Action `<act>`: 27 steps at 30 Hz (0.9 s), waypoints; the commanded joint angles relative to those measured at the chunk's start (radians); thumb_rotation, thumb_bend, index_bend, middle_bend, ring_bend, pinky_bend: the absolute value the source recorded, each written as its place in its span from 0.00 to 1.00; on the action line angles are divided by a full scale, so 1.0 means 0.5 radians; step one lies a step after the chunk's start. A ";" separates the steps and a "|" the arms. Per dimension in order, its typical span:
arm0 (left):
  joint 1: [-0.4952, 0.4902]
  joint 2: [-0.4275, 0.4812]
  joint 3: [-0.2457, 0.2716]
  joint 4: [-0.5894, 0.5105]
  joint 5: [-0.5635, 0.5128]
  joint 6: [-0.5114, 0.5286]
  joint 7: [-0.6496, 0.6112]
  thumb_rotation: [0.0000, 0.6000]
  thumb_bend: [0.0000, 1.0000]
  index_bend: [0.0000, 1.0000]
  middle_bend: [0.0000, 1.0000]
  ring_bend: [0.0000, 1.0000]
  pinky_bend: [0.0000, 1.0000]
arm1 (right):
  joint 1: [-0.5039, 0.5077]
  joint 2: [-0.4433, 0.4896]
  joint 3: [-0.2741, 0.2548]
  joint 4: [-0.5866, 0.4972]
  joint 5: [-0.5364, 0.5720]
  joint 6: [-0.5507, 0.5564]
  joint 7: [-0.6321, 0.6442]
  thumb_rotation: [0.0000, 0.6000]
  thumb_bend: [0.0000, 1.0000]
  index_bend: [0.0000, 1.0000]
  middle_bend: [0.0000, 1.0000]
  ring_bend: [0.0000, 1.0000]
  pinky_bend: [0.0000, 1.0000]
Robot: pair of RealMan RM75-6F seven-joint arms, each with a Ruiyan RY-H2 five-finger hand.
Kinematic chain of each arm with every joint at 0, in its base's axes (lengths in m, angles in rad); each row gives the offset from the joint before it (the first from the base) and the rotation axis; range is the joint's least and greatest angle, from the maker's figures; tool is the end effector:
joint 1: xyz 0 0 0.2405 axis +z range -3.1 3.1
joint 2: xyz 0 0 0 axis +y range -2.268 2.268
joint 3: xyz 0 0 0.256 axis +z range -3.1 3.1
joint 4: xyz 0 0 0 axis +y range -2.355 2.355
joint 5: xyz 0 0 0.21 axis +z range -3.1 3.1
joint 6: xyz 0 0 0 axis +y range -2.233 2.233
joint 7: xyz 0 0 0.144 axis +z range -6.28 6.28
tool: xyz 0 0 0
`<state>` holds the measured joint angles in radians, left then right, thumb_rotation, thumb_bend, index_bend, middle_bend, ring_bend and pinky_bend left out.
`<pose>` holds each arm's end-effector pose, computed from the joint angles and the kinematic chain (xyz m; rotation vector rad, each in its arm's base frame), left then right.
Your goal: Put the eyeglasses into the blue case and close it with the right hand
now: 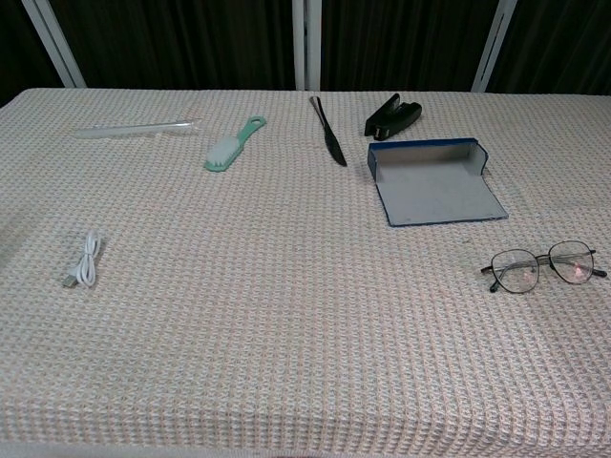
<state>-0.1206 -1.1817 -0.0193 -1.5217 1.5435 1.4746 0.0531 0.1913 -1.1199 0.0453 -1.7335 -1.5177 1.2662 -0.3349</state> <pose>-0.3141 0.1867 0.1392 -1.4862 -0.8285 -0.8680 -0.2727 -0.2040 0.1172 1.6931 -0.7857 0.7145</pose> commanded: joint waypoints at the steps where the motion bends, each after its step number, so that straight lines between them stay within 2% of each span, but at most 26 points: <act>1: 0.001 0.000 0.004 -0.007 0.012 0.009 0.000 0.68 0.08 0.05 0.04 0.04 0.18 | 0.162 0.006 0.008 -0.071 0.071 -0.253 -0.157 1.00 0.12 0.00 0.00 0.00 0.00; 6: 0.005 0.000 0.017 -0.016 0.023 0.007 0.011 0.68 0.09 0.05 0.04 0.04 0.18 | 0.329 -0.095 0.064 -0.035 0.303 -0.507 -0.334 1.00 0.13 0.00 0.00 0.00 0.00; 10: 0.004 -0.002 0.020 -0.011 0.018 -0.003 0.011 0.68 0.09 0.05 0.04 0.04 0.18 | 0.394 -0.221 0.067 0.094 0.260 -0.525 -0.309 1.00 0.13 0.00 0.00 0.00 0.00; 14: -0.003 -0.001 0.017 0.000 0.013 -0.015 0.004 0.68 0.09 0.05 0.04 0.04 0.18 | 0.443 -0.298 0.066 0.188 0.324 -0.583 -0.324 1.00 0.13 0.01 0.00 0.00 0.00; 27: 0.010 0.017 0.029 0.027 -0.027 -0.046 -0.039 0.68 0.09 0.05 0.05 0.04 0.18 | 0.516 -0.459 0.035 0.344 0.425 -0.641 -0.233 1.00 0.15 0.18 0.00 0.00 0.00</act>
<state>-0.1162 -1.1734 -0.0051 -1.5085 1.5306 1.4516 0.0341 0.4483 -1.3471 0.0643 -1.5635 -1.3057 0.9433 -0.4541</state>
